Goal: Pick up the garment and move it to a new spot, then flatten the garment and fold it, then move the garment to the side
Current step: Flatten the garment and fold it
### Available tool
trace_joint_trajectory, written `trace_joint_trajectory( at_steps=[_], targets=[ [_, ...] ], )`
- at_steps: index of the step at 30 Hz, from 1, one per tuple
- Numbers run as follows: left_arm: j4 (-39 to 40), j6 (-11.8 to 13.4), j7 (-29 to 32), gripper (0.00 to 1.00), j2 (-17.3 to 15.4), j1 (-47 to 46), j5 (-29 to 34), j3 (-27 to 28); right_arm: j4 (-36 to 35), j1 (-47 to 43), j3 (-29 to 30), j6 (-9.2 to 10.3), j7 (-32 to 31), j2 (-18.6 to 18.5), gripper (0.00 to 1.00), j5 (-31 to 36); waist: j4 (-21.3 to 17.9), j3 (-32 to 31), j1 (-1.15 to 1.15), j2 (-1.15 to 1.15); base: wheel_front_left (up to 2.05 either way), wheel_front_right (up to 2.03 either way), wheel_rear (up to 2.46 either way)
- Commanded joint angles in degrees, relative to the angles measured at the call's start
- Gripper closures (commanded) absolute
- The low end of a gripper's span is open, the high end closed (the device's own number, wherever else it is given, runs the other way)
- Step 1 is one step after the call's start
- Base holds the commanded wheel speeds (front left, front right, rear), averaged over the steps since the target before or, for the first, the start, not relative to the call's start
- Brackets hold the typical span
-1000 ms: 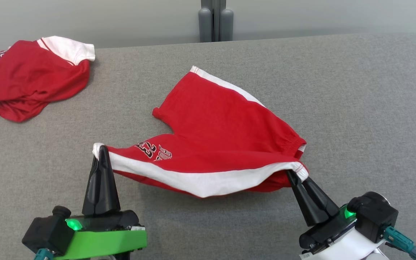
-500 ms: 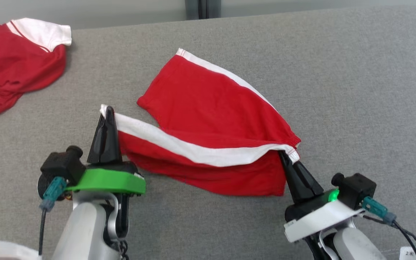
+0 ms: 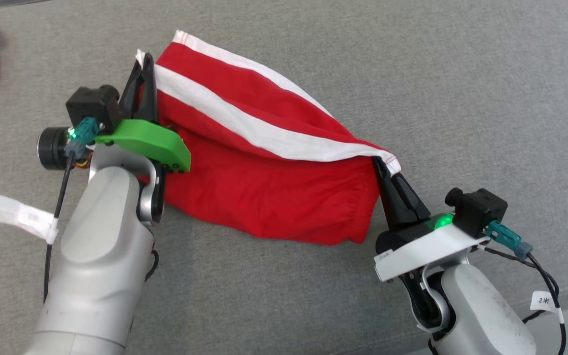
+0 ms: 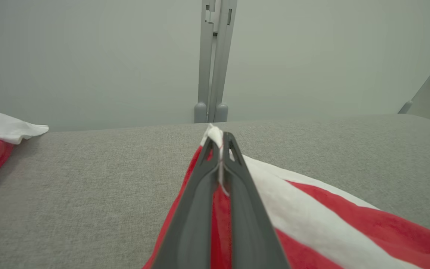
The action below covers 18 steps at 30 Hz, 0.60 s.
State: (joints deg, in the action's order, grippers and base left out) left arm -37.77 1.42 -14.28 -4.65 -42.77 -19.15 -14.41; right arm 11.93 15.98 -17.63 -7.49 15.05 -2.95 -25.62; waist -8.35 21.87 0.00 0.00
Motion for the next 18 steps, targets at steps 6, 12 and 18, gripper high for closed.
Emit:
trace_joint_trajectory(
  at_steps=[6,12,18],
  targets=[
    [-8.47,-0.03,-0.71,1.0,-1.22,-8.53,2.53,-0.97,-0.42,3.73,-2.26,0.0,0.18,0.06,1.0,-2.98,-5.31,5.24,0.0,0.0,0.0,0.0,0.0],
    [-15.2,0.48,-0.89,1.0,-1.71,-13.98,3.35,-0.95,0.08,5.94,-3.42,0.0,0.18,0.05,1.0,-3.85,-6.51,6.7,0.0,0.0,0.0,0.0,0.0],
    [-19.18,0.86,-0.92,1.0,-2.09,-17.74,3.67,-0.71,0.0,6.78,-3.76,0.0,0.18,0.05,1.0,-4.63,-7.14,7.49,0.0,0.0,0.0,0.0,0.0]
  ],
)
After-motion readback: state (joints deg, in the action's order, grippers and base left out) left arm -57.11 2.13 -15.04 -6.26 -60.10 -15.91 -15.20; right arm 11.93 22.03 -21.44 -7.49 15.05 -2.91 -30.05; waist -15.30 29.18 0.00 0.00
